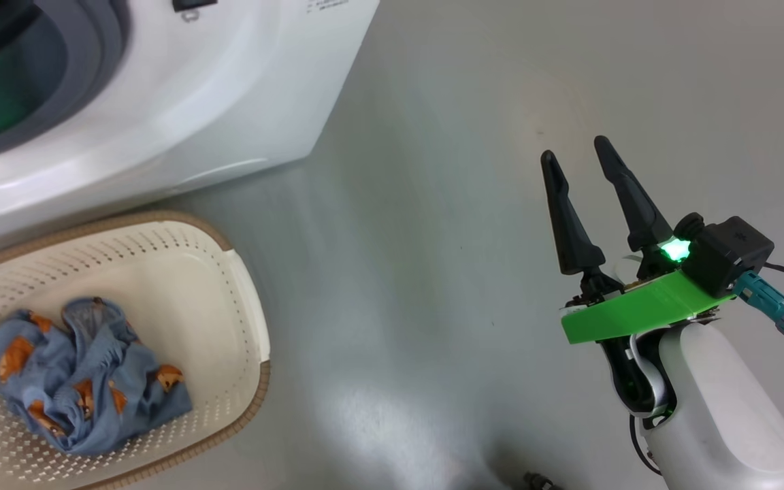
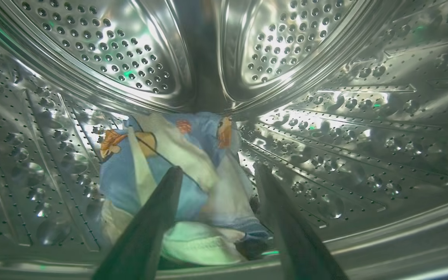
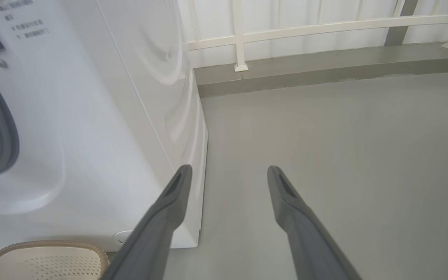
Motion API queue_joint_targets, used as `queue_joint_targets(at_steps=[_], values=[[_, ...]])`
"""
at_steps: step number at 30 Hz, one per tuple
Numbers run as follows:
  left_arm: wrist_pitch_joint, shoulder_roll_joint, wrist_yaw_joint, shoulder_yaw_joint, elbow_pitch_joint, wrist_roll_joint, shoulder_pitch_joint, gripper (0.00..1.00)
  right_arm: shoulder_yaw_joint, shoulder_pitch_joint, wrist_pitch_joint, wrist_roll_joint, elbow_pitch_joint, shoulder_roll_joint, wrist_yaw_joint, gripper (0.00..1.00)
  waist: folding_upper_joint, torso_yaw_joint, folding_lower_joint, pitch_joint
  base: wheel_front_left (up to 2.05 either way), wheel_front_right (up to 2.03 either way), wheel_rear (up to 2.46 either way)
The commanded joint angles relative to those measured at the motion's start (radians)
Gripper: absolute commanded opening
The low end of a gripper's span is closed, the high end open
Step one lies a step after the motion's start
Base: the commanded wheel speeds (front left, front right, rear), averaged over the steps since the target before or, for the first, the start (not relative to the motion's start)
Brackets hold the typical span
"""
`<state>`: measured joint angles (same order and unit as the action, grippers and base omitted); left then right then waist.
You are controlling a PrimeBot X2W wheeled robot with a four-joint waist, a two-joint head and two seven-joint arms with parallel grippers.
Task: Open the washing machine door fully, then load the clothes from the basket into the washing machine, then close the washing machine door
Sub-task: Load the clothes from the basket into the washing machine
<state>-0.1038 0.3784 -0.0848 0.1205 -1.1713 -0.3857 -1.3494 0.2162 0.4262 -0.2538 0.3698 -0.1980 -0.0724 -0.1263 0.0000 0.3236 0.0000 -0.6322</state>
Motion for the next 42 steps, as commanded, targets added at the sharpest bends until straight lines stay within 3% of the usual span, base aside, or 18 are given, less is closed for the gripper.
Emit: queue_joint_targets(at_steps=[1, 18, 31, 42], values=[[0.007, 0.033, -0.008, -0.002, 0.0, -0.005, -0.012, 1.0, 0.016, -0.009, -0.008, 0.005, 0.014, -0.011, -0.004, 1.0, 0.0, -0.005, 0.0, 0.023, 0.0, 0.0, 0.0], [-0.148, -0.02, -0.045, 0.046, -0.008, -0.048, 0.157, 1.0, 0.009, -0.029, -0.008, 0.026, -0.018, -0.069, -0.004, 1.0, 0.0, -0.099, 0.0, 0.205, 0.0, 0.0, 0.0], [-0.158, -0.042, -0.046, 0.062, 0.2, -0.094, 0.41, 1.0, 0.02, -0.073, -0.008, 0.054, -0.05, -0.108, -0.004, 1.0, 0.0, -0.182, 0.0, 0.352, 0.0, 0.0, 0.0], [-0.158, -0.096, -0.043, -0.014, 0.382, -0.081, 0.64, 1.0, 0.007, -0.112, -0.008, 0.077, -0.067, -0.135, -0.004, 1.0, 0.0, -0.237, 0.0, 0.449, 0.0, 0.0, 0.0]])
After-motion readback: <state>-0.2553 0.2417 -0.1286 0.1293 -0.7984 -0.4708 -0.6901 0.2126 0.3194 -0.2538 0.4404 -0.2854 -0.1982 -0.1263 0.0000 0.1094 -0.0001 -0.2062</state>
